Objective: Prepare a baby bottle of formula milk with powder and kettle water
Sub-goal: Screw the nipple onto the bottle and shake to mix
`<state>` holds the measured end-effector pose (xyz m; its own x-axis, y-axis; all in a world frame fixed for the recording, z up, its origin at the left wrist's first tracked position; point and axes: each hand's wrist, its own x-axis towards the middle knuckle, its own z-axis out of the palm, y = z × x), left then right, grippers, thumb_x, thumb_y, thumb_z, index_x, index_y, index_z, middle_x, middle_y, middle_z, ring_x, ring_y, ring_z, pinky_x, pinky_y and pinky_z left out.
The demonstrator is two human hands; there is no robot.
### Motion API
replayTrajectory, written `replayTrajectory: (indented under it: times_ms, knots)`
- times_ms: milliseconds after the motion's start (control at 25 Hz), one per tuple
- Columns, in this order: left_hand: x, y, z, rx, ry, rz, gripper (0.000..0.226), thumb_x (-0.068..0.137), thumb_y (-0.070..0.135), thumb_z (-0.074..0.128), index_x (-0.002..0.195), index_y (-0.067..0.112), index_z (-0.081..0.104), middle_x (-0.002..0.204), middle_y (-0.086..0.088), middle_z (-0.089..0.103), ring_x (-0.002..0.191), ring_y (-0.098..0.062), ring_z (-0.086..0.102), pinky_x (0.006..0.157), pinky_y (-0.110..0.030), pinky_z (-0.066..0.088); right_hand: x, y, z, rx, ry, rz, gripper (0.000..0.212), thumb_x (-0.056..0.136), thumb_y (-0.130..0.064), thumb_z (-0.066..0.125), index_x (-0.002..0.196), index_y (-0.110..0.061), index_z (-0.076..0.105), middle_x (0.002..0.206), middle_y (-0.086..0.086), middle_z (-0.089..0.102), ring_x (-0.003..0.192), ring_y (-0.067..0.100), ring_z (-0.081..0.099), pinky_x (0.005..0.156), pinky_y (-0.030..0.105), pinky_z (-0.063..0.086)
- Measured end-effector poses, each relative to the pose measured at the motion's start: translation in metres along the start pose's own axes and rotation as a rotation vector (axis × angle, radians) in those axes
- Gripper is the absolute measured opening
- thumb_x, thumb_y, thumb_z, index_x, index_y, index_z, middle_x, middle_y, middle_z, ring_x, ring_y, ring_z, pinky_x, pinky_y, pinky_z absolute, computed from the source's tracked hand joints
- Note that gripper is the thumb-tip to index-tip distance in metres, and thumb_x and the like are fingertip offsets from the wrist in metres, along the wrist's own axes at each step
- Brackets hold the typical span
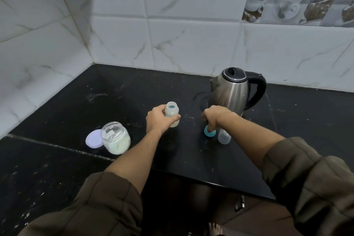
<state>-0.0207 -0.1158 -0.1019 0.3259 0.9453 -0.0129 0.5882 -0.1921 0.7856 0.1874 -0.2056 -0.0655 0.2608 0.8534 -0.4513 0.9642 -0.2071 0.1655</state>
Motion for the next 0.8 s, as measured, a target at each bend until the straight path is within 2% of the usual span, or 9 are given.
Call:
replayTrajectory:
  times_ms: [160,360,480,640,800]
  knots:
    - [-0.006,-0.020,0.002,-0.012,-0.017,-0.028,0.042,0.068,0.044,0.091,0.105,0.031,0.076,0.094,0.013,0.076,0.095,-0.011,0.071,0.090,-0.034,0.057,0.003,-0.001,0.010,-0.030,-0.040,0.032,0.055,0.084,-0.026,0.082,0.135,-0.018,0.064,0.123,0.008,0.064,0.108,0.030,0.067,0.089,0.043,0.061]
    - [-0.007,-0.034,0.005,-0.009,-0.035,-0.044,0.042,0.066,0.045,0.092,0.103,0.032,0.076,0.090,0.014,0.076,0.092,-0.008,0.072,0.087,-0.031,0.057,0.007,-0.006,0.022,-0.052,-0.021,0.057,0.058,0.084,-0.030,0.081,0.137,-0.019,0.061,0.112,0.006,0.059,0.106,0.030,0.067,0.074,0.039,0.055]
    - [-0.006,-0.041,0.006,-0.013,-0.046,-0.048,0.047,0.064,0.047,0.092,0.106,0.032,0.077,0.091,0.015,0.077,0.092,-0.006,0.072,0.091,-0.035,0.058,0.009,-0.007,0.027,-0.064,0.001,0.053,0.058,0.084,-0.035,0.081,0.137,-0.022,0.062,0.118,0.006,0.064,0.108,0.030,0.068,0.071,0.038,0.050]
    - [-0.003,-0.043,0.005,-0.023,-0.050,-0.051,0.048,0.067,0.044,0.092,0.110,0.031,0.076,0.095,0.014,0.077,0.095,-0.007,0.072,0.094,-0.036,0.058,0.007,-0.008,0.011,-0.033,0.072,0.037,0.053,0.088,-0.038,0.076,0.137,-0.022,0.062,0.126,0.009,0.064,0.111,0.032,0.067,0.076,0.038,0.050]
    - [-0.001,-0.044,0.004,0.003,-0.077,-0.068,0.057,0.062,0.049,0.092,0.114,0.032,0.075,0.096,0.013,0.077,0.096,-0.008,0.072,0.095,-0.038,0.058,0.009,-0.030,-0.035,0.177,0.238,-0.066,0.040,0.091,-0.037,0.069,0.131,-0.030,0.068,0.128,0.008,0.069,0.115,0.032,0.066,0.086,0.037,0.053]
